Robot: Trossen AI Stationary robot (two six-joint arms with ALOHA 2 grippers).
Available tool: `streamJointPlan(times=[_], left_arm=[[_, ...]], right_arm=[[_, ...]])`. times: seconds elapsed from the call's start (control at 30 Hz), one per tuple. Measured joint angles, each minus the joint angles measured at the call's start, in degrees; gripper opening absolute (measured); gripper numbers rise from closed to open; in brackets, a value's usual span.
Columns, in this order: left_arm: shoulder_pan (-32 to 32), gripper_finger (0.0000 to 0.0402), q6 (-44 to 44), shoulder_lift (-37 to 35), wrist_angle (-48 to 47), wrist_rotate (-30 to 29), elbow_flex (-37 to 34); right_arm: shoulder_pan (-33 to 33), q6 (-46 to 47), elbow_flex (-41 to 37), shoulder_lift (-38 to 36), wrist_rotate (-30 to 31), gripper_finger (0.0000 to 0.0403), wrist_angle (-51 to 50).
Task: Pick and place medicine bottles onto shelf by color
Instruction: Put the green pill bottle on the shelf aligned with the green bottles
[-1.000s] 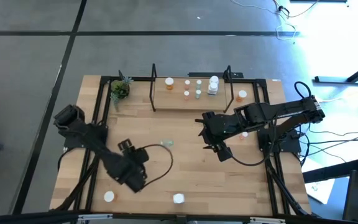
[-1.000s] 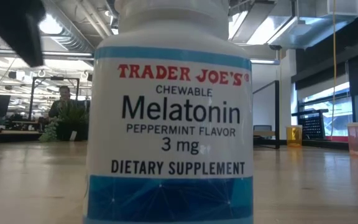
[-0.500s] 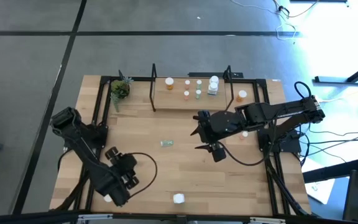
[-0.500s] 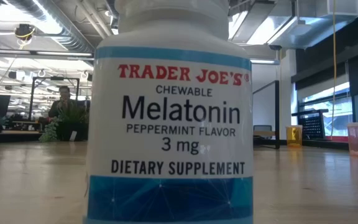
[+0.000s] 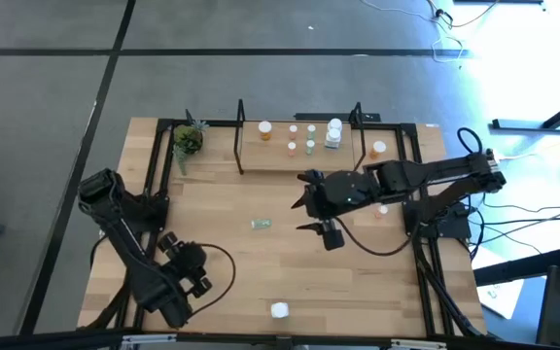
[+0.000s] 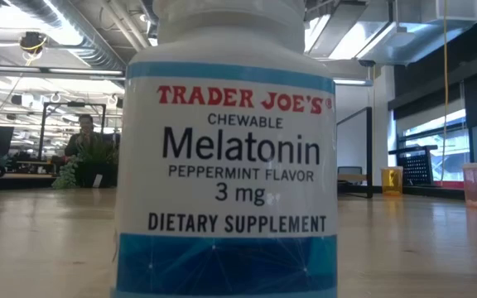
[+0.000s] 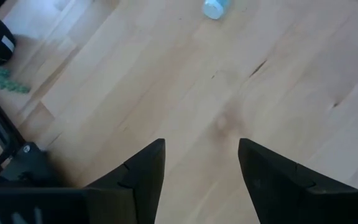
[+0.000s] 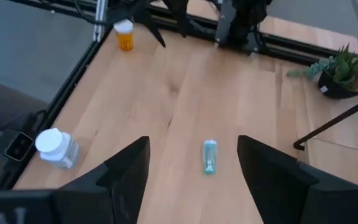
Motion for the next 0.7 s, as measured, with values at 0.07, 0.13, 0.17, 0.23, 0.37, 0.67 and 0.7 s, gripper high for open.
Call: streamJointPlan(times=[0.07,0.13,0.17,0.23,0.37,0.67,0.7], left_arm=[[-0.5,0.0196,-0.6,0.0,0.0,0.0,0.0],[-0.6,0.0196,-1.3,0.0,-0.2,-0.1,0.0],[-0.6,0.0197,-1.4,0.0,-0.3,-0.1,0.0],[-0.6,0.0198,-1.5,0.0,-0.4,-0.2,0.0],[-0.6,0.0196,-1.5,0.0,-0.4,-0.2,0.0],[-0.6,0.0197,-2.6,0.0,-0.4,-0.1,0.0],[-0.6,0.0197,-2.7,0.0,-0.4,-0.1,0.0]], right_arm=[[-0.4,-0.1,0.0,1.9,0.0,0.0245,0.3],[-0.8,-0.4,0.0,4.3,-0.1,0.0245,1.5],[-1.1,-0.4,0.0,5.6,-0.3,0.0245,2.5],[-1.8,-0.4,0.0,8.3,-0.3,0.0245,4.8],[-3.5,-0.4,0.0,15.0,-0.1,0.0245,10.0],[-6.6,-3.3,0.0,26.3,-0.4,0.0245,18.8],[-6.9,-3.3,0.0,27.2,-0.4,0.0245,20.3]])
